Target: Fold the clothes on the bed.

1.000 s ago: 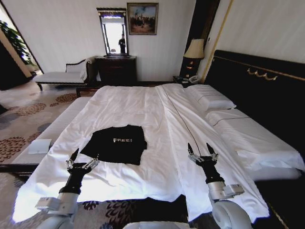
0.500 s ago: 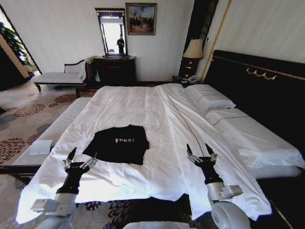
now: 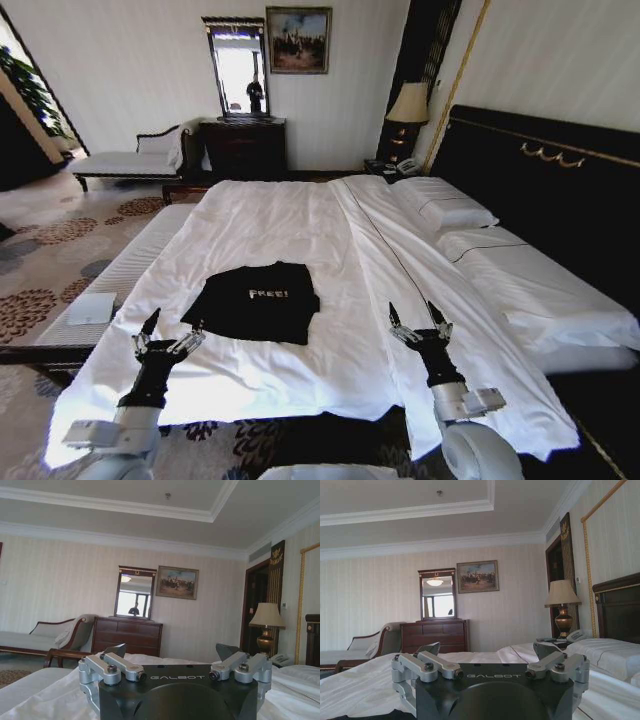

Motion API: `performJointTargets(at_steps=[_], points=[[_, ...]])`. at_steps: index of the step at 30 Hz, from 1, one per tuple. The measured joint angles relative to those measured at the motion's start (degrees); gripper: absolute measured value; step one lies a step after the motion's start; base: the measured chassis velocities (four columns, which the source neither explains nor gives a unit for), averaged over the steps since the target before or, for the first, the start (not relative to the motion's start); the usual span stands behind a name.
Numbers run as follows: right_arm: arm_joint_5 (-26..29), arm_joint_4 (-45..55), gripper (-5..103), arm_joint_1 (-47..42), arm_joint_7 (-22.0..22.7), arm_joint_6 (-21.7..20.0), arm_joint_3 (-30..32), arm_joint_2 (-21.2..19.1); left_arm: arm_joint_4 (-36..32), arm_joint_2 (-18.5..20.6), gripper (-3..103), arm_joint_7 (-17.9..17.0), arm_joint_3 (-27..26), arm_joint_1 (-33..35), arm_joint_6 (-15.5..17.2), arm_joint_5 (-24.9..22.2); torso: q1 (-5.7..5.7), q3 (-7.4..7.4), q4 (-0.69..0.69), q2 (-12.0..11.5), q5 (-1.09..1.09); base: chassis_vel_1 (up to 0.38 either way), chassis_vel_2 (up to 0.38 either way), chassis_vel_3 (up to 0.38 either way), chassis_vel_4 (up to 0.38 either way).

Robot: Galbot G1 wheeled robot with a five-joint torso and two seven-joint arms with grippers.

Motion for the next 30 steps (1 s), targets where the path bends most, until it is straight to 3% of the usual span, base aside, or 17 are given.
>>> performJointTargets(at_steps=[30], points=[[-1.0,0.1,100,-0.5,-0.3,0.5,-0.2,0.8,0.4,-0.4,100,0.2,-0.2,0.2,-1.1,-0.8,0.00,0.00,0.00,0.0,0.00,0.084,0.121,-0.086,-0.115]])
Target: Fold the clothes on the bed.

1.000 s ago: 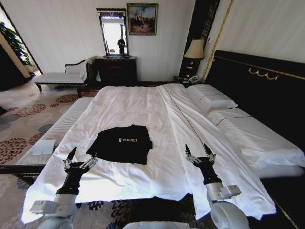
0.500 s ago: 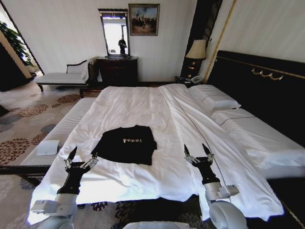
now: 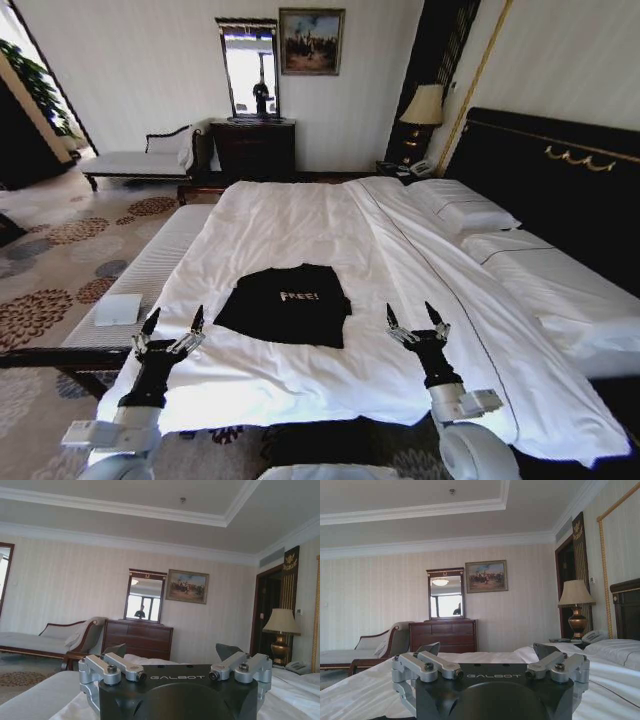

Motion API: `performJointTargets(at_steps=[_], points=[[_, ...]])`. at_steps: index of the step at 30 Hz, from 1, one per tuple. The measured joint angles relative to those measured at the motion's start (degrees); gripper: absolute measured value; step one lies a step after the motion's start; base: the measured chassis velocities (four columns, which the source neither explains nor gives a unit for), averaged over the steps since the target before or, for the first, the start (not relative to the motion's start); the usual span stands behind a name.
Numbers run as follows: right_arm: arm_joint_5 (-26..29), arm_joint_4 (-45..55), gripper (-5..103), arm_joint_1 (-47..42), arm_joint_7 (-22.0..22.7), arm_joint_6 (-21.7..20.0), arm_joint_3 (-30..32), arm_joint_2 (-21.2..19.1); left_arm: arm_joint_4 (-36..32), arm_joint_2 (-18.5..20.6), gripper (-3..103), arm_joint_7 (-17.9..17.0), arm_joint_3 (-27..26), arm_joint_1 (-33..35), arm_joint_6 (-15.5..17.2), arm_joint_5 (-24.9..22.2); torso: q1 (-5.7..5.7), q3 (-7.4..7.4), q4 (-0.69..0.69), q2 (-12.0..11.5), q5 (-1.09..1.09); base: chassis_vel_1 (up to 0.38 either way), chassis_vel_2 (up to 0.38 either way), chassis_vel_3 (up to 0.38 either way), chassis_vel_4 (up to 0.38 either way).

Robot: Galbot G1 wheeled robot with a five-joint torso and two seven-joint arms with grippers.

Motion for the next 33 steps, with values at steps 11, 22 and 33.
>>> performJointTargets(at_steps=[11,22,33], points=[[0.0,0.3,100,0.0,0.2,0.1,0.1,0.2,-0.7,-0.5,100,0.0,-0.2,0.4,-0.3,0.1,0.00,0.00,0.00,0.0,-0.01,0.051,0.097,-0.039,-0.092],[-0.1,0.3,100,0.0,0.1,0.1,0.0,0.9,-1.0,-0.9,100,0.1,0.3,0.3,0.0,-0.6,0.00,0.00,0.00,0.0,0.01,0.000,0.013,0.002,-0.007],[-0.9,-0.2,100,0.2,-0.4,0.1,-0.4,1.1,-0.4,-0.6,100,0.0,0.3,-0.3,0.3,-1.5,0.00,0.00,0.01,0.0,0.00,-0.031,0.034,0.023,-0.048]])
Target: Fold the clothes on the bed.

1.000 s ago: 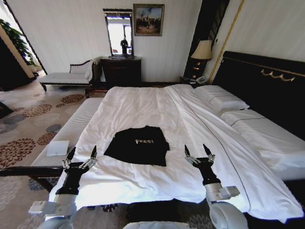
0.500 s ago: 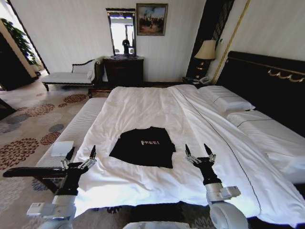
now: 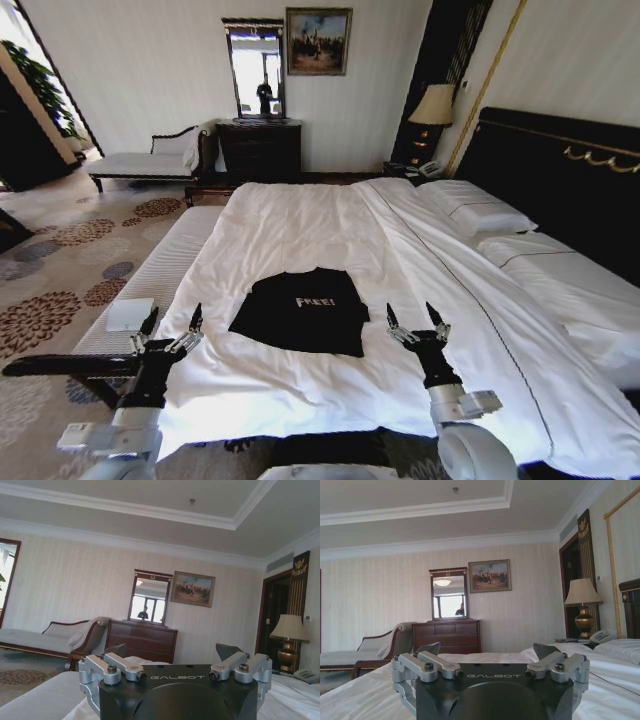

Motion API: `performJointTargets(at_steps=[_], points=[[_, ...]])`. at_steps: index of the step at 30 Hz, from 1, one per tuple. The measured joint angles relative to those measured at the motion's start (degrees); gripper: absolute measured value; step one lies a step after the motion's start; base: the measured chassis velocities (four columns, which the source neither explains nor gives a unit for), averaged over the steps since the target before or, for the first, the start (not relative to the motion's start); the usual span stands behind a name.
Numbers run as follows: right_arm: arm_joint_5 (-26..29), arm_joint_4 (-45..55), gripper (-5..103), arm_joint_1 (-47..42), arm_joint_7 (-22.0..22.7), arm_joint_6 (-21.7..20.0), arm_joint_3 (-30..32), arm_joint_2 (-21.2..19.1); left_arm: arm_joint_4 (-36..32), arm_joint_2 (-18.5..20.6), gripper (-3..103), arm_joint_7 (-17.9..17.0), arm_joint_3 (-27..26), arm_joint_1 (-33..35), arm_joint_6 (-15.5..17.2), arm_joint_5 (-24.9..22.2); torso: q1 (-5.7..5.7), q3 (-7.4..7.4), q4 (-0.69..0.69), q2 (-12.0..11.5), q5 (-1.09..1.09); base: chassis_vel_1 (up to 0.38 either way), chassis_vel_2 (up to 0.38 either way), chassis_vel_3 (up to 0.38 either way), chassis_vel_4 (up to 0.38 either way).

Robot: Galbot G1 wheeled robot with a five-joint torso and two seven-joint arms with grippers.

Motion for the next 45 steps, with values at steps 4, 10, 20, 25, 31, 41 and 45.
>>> performJointTargets(at_steps=[4,10,20,25,31,41,45], points=[[-0.2,-0.1,100,0.0,0.0,0.0,-0.3,0.2,0.3,0.2,100,0.0,0.0,-0.2,0.0,-0.2,0.00,0.00,0.00,0.0,0.00,-0.017,0.081,0.017,-0.079],[-0.6,-0.5,100,0.3,-0.4,0.6,-0.9,0.5,0.8,0.2,100,-1.0,0.0,-0.4,0.3,-0.2,0.01,0.00,0.00,0.0,-0.01,-0.007,0.086,0.006,-0.094],[0.1,-1.5,100,0.8,0.2,2.5,-1.4,0.2,2.2,0.3,100,-6.0,0.4,-1.2,1.5,0.9,0.00,0.00,0.00,0.0,0.01,-0.003,0.021,0.002,-0.011],[1.0,-2.9,100,1.6,1.8,2.5,-1.5,-0.1,3.7,1.0,100,-8.9,1.1,-2.7,3.3,1.4,0.00,0.00,0.00,0.0,0.00,0.000,0.000,0.000,0.000],[3.0,-5.2,100,2.3,3.2,3.4,-1.6,-0.5,8.3,2.7,100,-13.2,1.4,-7.8,12.5,3.2,0.00,0.00,-0.01,0.0,-0.01,0.000,0.000,0.000,0.000],[7.9,-9.9,100,3.6,6.8,4.0,-1.4,-1.1,18.6,3.9,100,-14.9,10.6,-17.9,22.2,-3.8,0.00,0.00,0.01,0.0,0.00,0.000,0.000,0.000,0.000],[7.8,-10.9,100,3.5,7.0,4.7,-0.9,-0.6,21.4,3.0,100,-19.7,15.5,-25.0,28.0,-15.5,0.01,0.01,0.00,0.0,0.00,0.000,0.000,0.000,0.000]])
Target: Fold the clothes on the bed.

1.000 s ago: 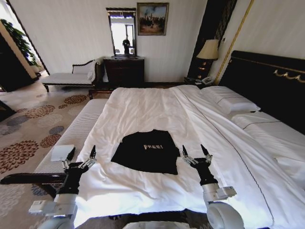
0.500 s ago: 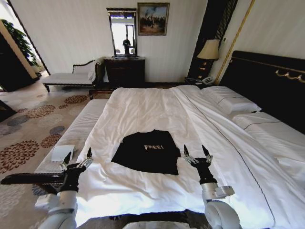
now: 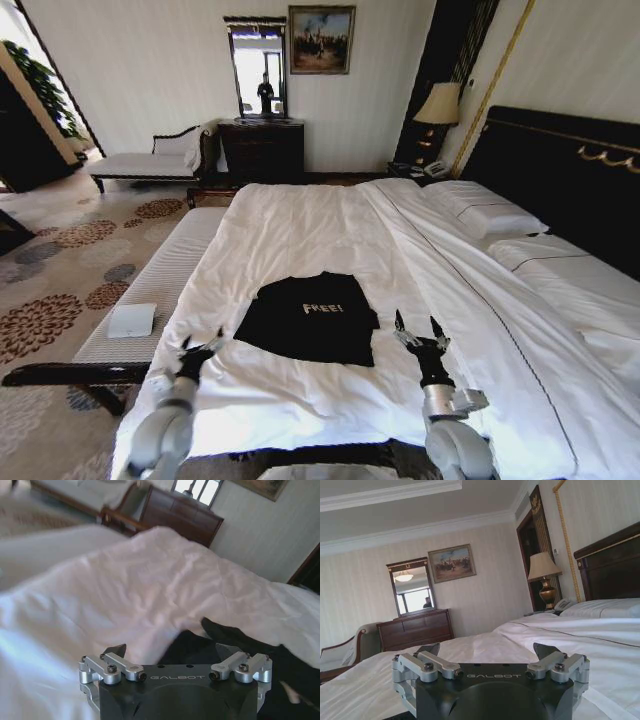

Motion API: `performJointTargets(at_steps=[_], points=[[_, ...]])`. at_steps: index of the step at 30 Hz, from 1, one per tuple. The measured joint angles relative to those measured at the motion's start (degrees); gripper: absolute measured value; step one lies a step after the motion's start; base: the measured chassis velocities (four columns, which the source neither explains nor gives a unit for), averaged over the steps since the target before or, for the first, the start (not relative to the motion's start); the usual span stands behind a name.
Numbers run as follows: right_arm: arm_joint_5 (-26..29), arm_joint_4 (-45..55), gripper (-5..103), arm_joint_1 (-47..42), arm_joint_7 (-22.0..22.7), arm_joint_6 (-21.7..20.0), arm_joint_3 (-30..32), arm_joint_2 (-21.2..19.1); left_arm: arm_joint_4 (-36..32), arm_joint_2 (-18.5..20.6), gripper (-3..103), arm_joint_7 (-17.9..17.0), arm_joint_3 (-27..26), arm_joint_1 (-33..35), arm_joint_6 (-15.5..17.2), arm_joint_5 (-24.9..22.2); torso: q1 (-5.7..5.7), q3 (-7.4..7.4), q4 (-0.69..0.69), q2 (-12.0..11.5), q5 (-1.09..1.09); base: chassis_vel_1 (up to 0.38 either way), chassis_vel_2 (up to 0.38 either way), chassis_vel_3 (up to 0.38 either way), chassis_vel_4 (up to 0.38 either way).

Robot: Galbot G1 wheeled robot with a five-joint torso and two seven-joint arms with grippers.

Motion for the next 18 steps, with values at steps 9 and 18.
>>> performJointTargets(at_steps=[9,18], points=[[-0.1,0.0,100,-1.2,0.2,1.7,0.6,0.3,7.3,-3.6,100,-7.5,2.8,-17.2,7.8,-15.7,0.00,0.00,-0.02,0.0,0.00,0.000,0.000,0.000,0.000],[0.0,-2.4,100,-0.1,0.6,1.6,-1.3,-1.1,15.4,-2.5,100,-7.8,2.1,-24.2,8.9,-17.3,0.00,0.00,0.02,0.0,0.00,0.000,0.000,0.000,0.000]])
